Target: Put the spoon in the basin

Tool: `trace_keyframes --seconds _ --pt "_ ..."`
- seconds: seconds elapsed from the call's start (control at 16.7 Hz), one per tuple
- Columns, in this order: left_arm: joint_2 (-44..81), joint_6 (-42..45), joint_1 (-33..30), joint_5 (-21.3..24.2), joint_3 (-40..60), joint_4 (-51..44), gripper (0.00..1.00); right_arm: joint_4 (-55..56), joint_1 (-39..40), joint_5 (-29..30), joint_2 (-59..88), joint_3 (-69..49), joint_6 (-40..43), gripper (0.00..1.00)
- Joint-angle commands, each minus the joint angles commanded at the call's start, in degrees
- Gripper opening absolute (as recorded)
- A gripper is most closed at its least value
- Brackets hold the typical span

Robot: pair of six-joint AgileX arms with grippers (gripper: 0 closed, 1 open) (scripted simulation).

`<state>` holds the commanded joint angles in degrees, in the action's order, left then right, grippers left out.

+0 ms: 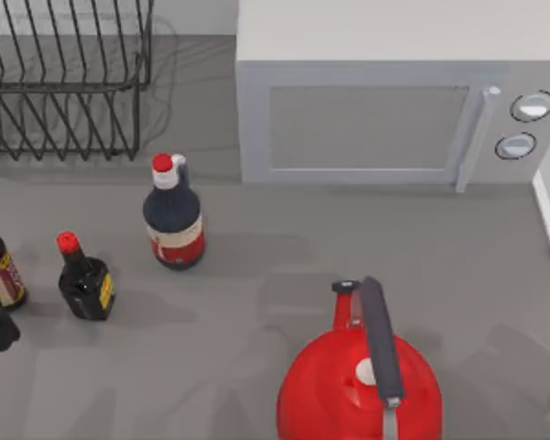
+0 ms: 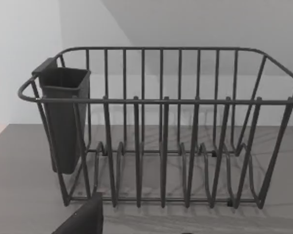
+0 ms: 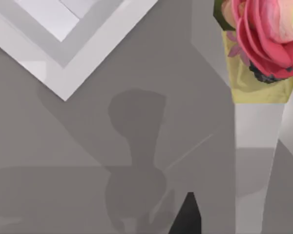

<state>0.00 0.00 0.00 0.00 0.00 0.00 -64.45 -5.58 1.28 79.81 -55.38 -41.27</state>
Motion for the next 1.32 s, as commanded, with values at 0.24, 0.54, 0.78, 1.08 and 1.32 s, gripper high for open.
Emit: trace_keyframes --seconds 0.24,0.54,0.78,1.08,1.32 --pt "0.00 0.00 0.00 0.00 0.00 0.00 1.00 -3.35 -0.30 0.00 7.44 -8.45 -0.16 0.00" --pt "0.00 0.00 0.00 0.00 0.00 0.00 1.00 -11.57 -0.75 -0.07 25.39 -32.30 0.21 0.00" --pt "0.00 0.00 0.00 0.00 0.00 0.00 1.00 -20.14 -1.60 -0.12 43.54 -58.44 0.58 0.00" --pt "0.00 0.00 0.00 0.00 0.00 0.00 1.00 -28.85 -2.81 -0.22 63.26 -89.04 1.39 0.00" --pt "0.00 0.00 0.00 0.00 0.00 0.00 1.00 -32.43 -3.49 -0.31 73.51 -104.75 2.19 0.00"
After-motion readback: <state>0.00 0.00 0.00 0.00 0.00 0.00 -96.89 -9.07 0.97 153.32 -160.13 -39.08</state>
